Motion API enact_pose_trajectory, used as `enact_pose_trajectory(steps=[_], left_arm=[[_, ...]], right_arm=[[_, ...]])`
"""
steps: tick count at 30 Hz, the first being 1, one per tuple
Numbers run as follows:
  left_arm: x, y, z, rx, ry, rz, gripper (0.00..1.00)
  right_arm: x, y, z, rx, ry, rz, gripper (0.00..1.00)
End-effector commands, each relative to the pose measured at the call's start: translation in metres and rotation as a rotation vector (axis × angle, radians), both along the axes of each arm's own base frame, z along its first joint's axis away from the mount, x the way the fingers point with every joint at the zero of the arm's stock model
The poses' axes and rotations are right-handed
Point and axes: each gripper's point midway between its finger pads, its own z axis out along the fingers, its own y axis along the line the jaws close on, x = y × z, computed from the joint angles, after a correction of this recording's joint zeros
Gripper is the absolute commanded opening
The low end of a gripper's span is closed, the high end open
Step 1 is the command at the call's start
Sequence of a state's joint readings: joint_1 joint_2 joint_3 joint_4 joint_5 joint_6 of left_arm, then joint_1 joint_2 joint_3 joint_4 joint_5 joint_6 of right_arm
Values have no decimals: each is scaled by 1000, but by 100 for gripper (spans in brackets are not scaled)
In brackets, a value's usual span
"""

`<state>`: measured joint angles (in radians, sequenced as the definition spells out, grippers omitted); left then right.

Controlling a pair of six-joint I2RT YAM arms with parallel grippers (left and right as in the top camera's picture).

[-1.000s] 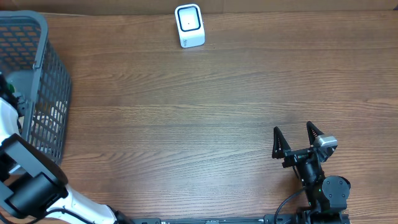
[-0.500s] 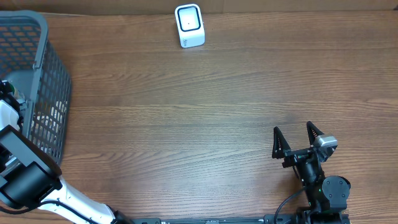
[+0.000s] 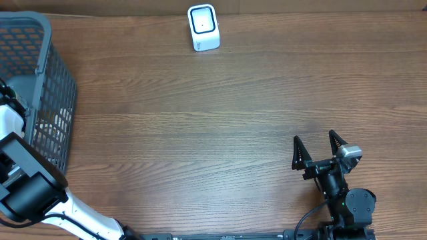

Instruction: Scan the item barcode

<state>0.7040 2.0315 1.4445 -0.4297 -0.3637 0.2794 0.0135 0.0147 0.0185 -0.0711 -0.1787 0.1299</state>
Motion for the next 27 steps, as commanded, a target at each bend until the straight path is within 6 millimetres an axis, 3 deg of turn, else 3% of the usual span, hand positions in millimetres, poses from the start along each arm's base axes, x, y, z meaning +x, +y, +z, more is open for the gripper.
enact_pose_trajectory(steps=[1,7,13,17,18,21,27], left_arm=[[0,3,54,84,-108,72,4],[-2,-11,123,108,-301,113,4],[6,-37,163,49,-433,21,4],[7,-44,155,-3,-426,-1,4],[6,-45,151,-14,-416,4,9],[2,-43,135,-57,-408,58,45],[-6,-27,97,-135,-412,208,68]], right_arm=[[0,-1,-1,-4,-8,-7,100],[0,-1,-1,-4,-8,-7,100],[0,-1,-1,-4,-8,-7,100],[0,-1,-1,-4,-8,-7,100],[0,-1,-1,-4,-8,-8,100],[0,-1,-1,-4,-8,-7,100],[0,-1,-1,-4,-8,-8,100]])
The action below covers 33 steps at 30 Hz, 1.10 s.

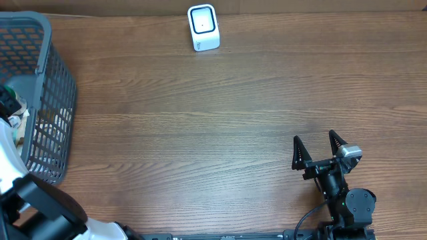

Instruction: Scan the item barcode

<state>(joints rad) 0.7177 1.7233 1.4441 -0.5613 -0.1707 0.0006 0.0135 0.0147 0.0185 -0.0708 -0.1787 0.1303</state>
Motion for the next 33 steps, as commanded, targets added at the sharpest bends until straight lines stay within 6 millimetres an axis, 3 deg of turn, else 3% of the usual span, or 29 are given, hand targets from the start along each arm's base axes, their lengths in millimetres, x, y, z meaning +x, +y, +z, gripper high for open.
enact_pose_trajectory(steps=[1,5,12,21,26,33], left_arm=[[-6,10,-31,-91,-11,97,72],[-13,20,-66,-159,11,176,82],[-9,28,-101,-192,29,203,82],[3,40,-106,-174,-41,251,82],[6,43,-104,-161,-59,249,77],[3,43,-120,-181,-32,256,74]], right_arm=[[0,-1,-1,-4,-7,-7,100],[0,-1,-1,-4,-7,-8,100],[0,-1,-1,-4,-7,-8,100],[0,-1,-1,-4,-7,-8,100],[0,-1,-1,-4,-7,-8,100],[0,-1,-1,-4,-7,-8,100]])
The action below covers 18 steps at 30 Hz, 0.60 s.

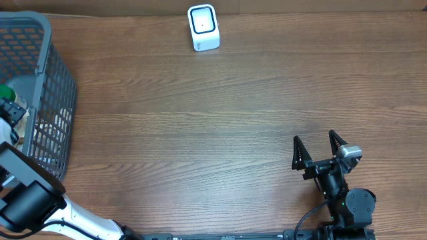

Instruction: Scan the item barcode

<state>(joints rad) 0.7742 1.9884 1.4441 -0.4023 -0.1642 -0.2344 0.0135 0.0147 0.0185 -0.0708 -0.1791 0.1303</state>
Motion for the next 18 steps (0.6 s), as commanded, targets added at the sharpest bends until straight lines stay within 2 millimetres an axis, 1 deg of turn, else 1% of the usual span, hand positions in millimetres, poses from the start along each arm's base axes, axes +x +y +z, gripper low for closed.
enact_pose_trajectory(steps=[1,5,11,18], left_arm=[[-4,0,-20,-33,23,20,74],[-4,0,-23,-36,27,20,70],[-2,2,-21,-28,18,20,57],[-1,3,-26,-27,19,20,57]], right_arm=[[0,-2,-1,-4,-7,-8,100],[0,-1,-1,-4,-7,-8,100],[0,-2,-1,-4,-7,-8,100],[0,-2,-1,-4,-7,-8,100]])
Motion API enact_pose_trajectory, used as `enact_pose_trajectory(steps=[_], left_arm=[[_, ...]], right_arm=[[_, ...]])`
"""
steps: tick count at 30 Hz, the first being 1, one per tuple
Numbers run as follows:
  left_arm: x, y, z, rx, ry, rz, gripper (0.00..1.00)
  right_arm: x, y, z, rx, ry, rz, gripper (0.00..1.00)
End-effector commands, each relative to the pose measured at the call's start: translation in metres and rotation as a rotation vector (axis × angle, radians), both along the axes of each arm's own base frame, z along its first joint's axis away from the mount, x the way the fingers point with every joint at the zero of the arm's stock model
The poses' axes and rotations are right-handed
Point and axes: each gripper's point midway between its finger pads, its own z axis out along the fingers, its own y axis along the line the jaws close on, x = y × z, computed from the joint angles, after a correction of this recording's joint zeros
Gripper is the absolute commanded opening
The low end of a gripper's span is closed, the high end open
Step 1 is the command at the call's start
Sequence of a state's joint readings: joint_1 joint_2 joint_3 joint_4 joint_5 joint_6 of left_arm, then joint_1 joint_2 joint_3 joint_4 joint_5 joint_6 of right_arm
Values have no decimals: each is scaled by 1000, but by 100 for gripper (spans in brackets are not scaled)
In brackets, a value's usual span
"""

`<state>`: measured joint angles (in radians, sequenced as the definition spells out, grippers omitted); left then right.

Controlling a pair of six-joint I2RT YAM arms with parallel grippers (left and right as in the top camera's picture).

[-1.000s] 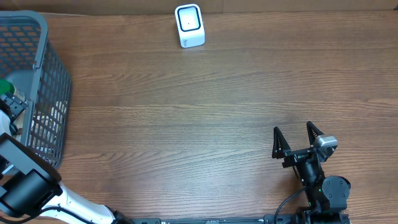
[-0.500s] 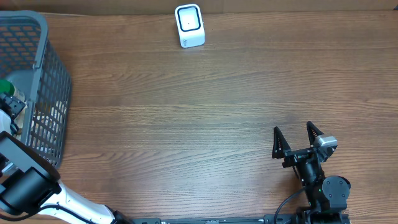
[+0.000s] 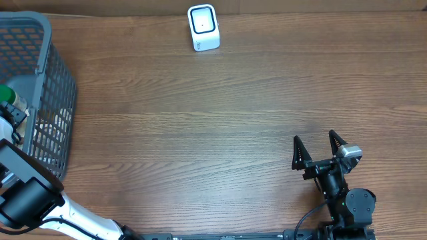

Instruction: Scan the item barcode

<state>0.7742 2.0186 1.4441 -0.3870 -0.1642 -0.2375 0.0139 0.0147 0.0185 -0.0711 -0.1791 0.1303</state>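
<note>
The white barcode scanner [image 3: 203, 27] stands at the table's far edge, its window facing up. At the far left stands a grey mesh basket [image 3: 57, 80]. My left gripper [image 3: 11, 111] reaches into it at the frame's edge, and its fingers are mostly hidden, so their state is unclear. A green item [image 3: 5, 93] shows just beyond the gripper inside the basket, and whether it is held cannot be told. My right gripper [image 3: 319, 148] rests open near the front right, with nothing between its fingers.
Pale items [image 3: 41, 123] show dimly through the basket's mesh wall. The wooden table [image 3: 200, 133] stretches between basket, scanner and right arm. The left arm's black and white links [image 3: 30, 200] cross the front left corner.
The left arm has shifted slightly inside the basket, and the green item sits a touch lower in the view. The right arm and the scanner have not moved.
At first the left arm's white link lay over the basket's near side, with no green item showing. Then the wrist was deeper inside the basket. Later a green item appeared by the gripper at the left edge, and it is still there. The right gripper stayed open.
</note>
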Motion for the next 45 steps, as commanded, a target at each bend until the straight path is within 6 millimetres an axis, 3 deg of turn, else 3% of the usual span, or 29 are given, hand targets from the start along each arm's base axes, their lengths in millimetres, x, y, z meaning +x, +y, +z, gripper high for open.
enact_pose_trajectory(steps=[1,12,13,14,15,16,23,29,36,42,45], left_arm=[[-2,3,-13,-13,9,15,57],[-1,3,-17,-14,11,15,50],[-1,3,-17,-15,11,15,48],[-1,3,-17,-15,12,13,39],[-2,3,-17,-14,17,7,17],[-2,2,-18,-13,25,-2,4],[-6,-3,-2,-7,36,-20,4],[-10,-7,52,47,-25,-20,4],[-20,-24,151,153,-193,-17,4],[-18,-66,241,160,-476,-90,4],[-16,-101,276,99,-623,-169,4]], right_arm=[[0,-2,-1,-4,-8,-8,100],[0,-2,-1,-4,-8,-8,100],[0,-2,-1,-4,-8,-8,100],[0,-2,-1,-4,-8,-8,100],[0,-2,-1,-4,-8,-8,100],[0,-2,-1,-4,-8,-8,100],[0,-2,-1,-4,-8,-8,100],[0,-2,-1,-4,-8,-8,100],[0,-2,-1,-4,-8,-8,100],[0,-2,-1,-4,-8,-8,100],[0,-2,-1,-4,-8,-8,100]])
